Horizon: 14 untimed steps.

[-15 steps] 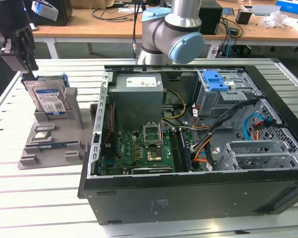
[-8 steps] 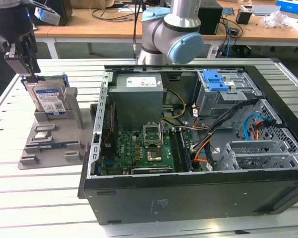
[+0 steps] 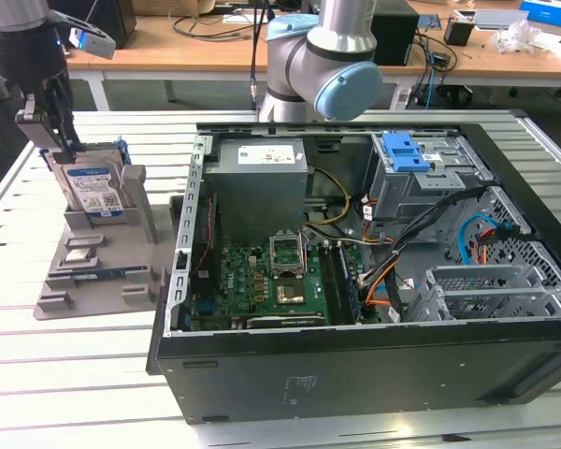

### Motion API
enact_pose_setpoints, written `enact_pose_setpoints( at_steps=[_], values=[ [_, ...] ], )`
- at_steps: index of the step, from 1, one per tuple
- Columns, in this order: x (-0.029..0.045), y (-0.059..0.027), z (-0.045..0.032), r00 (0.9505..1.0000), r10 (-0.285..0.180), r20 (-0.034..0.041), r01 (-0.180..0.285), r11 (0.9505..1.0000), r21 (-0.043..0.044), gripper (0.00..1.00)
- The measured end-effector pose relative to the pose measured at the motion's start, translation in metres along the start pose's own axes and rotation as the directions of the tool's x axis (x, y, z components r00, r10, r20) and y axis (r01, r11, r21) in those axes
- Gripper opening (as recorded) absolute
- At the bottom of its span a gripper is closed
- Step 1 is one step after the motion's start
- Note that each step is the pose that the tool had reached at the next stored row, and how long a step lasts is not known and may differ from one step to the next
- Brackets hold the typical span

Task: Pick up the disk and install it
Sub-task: 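Pick up the disk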

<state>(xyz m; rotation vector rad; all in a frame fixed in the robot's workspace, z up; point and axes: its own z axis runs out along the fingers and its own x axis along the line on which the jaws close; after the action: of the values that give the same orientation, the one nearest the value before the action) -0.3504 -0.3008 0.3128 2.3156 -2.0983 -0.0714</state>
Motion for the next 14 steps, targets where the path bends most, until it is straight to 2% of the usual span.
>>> enact_pose_setpoints(
  at_steps=[7, 9, 14],
  values=[
    [0.0014, -0.0008, 0.0206, 1.0000, -0.006, -0.0002, 0.006, 1.0000, -0.0004, 0.48],
    [0.0015, -0.0009, 0.0230, 1.0000, -0.007, -0.0003, 0.007, 1.0000, -0.0005, 0.48],
    [0.0015, -0.0009, 0.0231, 1.0000, -0.007, -0.0003, 0.007, 1.0000, -0.0004, 0.48]
  ],
)
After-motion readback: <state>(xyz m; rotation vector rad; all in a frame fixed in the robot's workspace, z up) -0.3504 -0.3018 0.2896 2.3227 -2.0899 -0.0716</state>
